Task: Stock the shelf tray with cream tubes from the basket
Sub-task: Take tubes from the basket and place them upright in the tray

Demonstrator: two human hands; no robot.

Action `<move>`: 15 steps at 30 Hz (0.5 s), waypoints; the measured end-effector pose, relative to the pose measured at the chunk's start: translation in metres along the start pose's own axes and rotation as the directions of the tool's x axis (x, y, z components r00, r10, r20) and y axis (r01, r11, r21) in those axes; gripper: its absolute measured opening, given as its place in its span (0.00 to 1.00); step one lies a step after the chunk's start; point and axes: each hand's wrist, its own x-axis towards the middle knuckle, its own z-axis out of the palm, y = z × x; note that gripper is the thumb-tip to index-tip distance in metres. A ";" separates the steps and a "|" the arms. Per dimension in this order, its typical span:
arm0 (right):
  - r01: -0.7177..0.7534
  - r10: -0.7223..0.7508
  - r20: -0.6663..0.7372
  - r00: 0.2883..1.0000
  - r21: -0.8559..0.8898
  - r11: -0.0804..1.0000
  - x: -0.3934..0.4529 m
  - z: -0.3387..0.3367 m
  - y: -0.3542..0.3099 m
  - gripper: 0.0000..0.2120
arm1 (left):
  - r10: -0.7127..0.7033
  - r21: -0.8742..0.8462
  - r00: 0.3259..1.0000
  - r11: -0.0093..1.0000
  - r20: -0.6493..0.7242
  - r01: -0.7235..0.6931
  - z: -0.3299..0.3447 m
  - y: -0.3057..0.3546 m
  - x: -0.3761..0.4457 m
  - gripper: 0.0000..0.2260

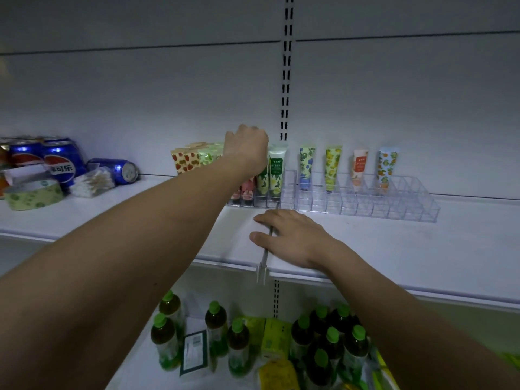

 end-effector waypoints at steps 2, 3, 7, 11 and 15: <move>-0.008 0.008 -0.004 1.000 0.006 1.000 -0.002 -0.001 -0.002 0.29 | 0.010 0.024 1.000 1.000 0.005 -0.010 -0.010 -0.006 -0.008 0.12; -0.008 0.008 -0.003 1.000 0.004 1.000 -0.003 -0.002 -0.004 0.29 | 0.005 0.011 1.000 1.000 0.007 -0.005 -0.016 -0.009 -0.015 0.16; -0.052 0.052 -0.017 0.999 0.014 0.999 -0.012 -0.010 -0.017 0.28 | -0.036 -0.127 0.999 0.991 0.014 0.037 -0.043 -0.025 -0.055 0.18; -0.074 0.070 -0.123 0.990 -0.028 0.997 -0.027 -0.018 -0.045 0.18 | -0.040 -0.229 0.999 0.972 0.037 0.047 -0.059 -0.032 -0.114 0.14; -0.023 0.036 -0.180 0.983 0.073 0.997 -0.049 -0.026 -0.092 0.12 | -0.088 -0.354 0.993 0.929 0.076 0.110 -0.061 -0.043 -0.185 0.11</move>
